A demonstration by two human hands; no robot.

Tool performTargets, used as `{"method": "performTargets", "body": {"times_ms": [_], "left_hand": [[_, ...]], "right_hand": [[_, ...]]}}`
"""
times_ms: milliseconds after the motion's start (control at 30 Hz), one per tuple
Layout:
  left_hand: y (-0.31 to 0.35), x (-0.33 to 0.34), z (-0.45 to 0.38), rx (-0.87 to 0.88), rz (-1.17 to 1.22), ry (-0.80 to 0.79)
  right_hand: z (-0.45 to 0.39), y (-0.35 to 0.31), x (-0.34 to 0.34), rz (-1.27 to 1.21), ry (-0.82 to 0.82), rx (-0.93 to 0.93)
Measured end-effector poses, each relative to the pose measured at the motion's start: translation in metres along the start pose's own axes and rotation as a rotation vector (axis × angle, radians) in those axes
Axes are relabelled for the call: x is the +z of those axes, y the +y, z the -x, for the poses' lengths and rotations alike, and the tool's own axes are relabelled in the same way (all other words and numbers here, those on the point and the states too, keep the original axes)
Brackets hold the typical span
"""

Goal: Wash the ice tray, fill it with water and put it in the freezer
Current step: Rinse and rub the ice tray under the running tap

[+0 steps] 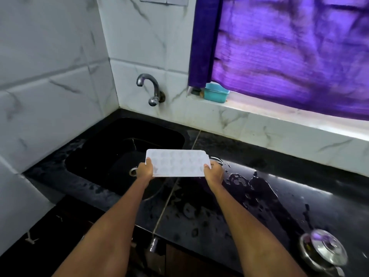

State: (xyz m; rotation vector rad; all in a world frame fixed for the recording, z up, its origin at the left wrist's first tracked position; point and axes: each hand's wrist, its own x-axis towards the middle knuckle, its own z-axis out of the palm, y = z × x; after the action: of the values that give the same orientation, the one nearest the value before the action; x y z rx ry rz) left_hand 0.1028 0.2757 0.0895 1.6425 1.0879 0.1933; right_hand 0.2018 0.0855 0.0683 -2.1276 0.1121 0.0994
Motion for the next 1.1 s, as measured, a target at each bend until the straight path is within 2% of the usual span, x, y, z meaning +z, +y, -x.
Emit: {"method": "performTargets", "body": {"times_ms": [300, 467, 567, 633, 667, 733, 900, 1100], "left_hand": [[0.022, 0.000, -0.061, -0.033, 0.030, -0.007], [0.028, -0.009, -0.107, -0.057, 0.075, 0.005], [0.034, -0.018, -0.142, -0.030, 0.058, 0.013], [0.041, -0.026, -0.165, -0.008, 0.003, -0.009], [0.044, -0.028, -0.178, 0.006, -0.016, -0.018], [0.045, -0.035, -0.200, 0.011, -0.014, -0.033], [0.043, -0.054, -0.257, -0.018, 0.031, -0.082], [0.055, -0.061, -0.298, 0.016, 0.054, -0.140]], "right_hand": [[-0.046, -0.026, 0.026, -0.003, -0.030, -0.081], [-0.065, -0.041, 0.064, 0.061, -0.104, -0.040], [-0.070, -0.059, 0.095, 0.326, -0.085, -0.099], [-0.074, -0.084, 0.120, 0.506, -0.068, -0.255], [-0.076, -0.101, 0.136, 0.515, -0.074, -0.337], [-0.085, -0.137, 0.170, 0.418, -0.120, -0.406], [-0.119, -0.225, 0.250, 0.085, -0.168, -0.260], [-0.172, -0.266, 0.300, -0.131, -0.057, -0.095]]}}
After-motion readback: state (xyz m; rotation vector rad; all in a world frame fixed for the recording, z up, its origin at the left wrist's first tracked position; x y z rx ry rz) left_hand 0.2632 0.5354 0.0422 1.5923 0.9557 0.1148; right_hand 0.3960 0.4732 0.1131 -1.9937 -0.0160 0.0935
